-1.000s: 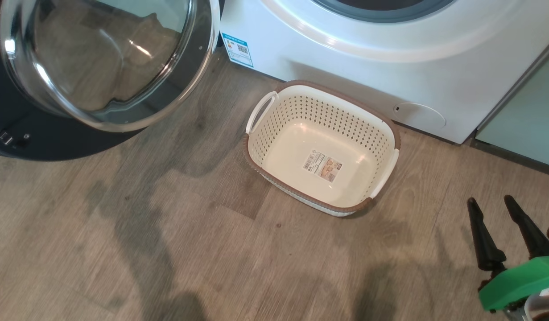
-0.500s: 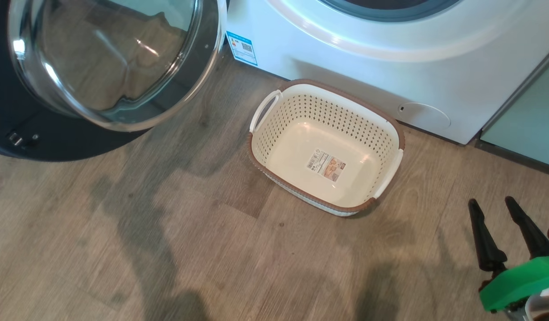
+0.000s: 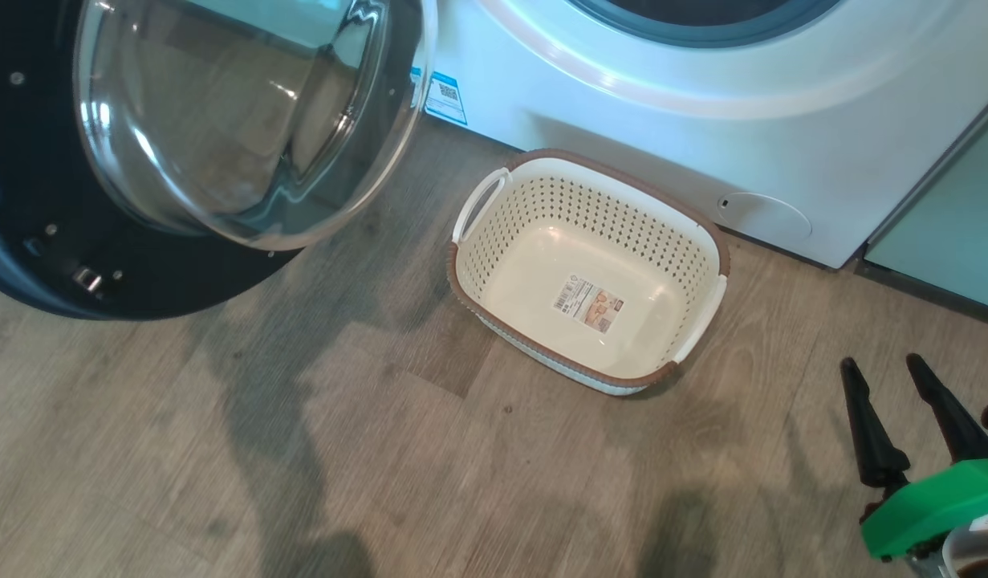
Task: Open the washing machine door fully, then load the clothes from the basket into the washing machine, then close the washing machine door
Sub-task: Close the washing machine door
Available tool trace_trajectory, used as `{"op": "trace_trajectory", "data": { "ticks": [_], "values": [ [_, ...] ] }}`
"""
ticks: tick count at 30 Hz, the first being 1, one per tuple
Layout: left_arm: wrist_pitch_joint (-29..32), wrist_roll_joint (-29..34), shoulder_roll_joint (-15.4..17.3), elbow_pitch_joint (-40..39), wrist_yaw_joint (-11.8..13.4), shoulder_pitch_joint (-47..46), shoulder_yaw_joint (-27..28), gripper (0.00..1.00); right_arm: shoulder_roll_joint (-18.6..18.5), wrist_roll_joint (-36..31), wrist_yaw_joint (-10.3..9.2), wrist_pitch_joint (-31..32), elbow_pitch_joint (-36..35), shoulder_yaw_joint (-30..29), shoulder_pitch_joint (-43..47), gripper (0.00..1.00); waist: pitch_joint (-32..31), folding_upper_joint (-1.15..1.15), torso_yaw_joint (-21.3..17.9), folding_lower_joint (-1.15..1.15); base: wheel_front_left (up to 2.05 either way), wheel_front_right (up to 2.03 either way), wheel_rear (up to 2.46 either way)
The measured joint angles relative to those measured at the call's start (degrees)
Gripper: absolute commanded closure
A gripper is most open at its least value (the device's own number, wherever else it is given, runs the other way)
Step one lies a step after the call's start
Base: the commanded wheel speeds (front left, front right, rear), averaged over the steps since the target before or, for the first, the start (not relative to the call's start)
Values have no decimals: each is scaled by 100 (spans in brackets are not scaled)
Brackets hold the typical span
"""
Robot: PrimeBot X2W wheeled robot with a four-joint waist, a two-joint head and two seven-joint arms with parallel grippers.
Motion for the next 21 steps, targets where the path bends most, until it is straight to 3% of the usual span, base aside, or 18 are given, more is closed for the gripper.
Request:
{"op": "trace_trajectory", "data": {
  "ticks": [21],
  "values": [
    [993,-524,-224,-823,-347,274,-208,100,60,2,0,-60,205,18,-66,0,-91,0,44,0,0,0,0]
  ]
}}
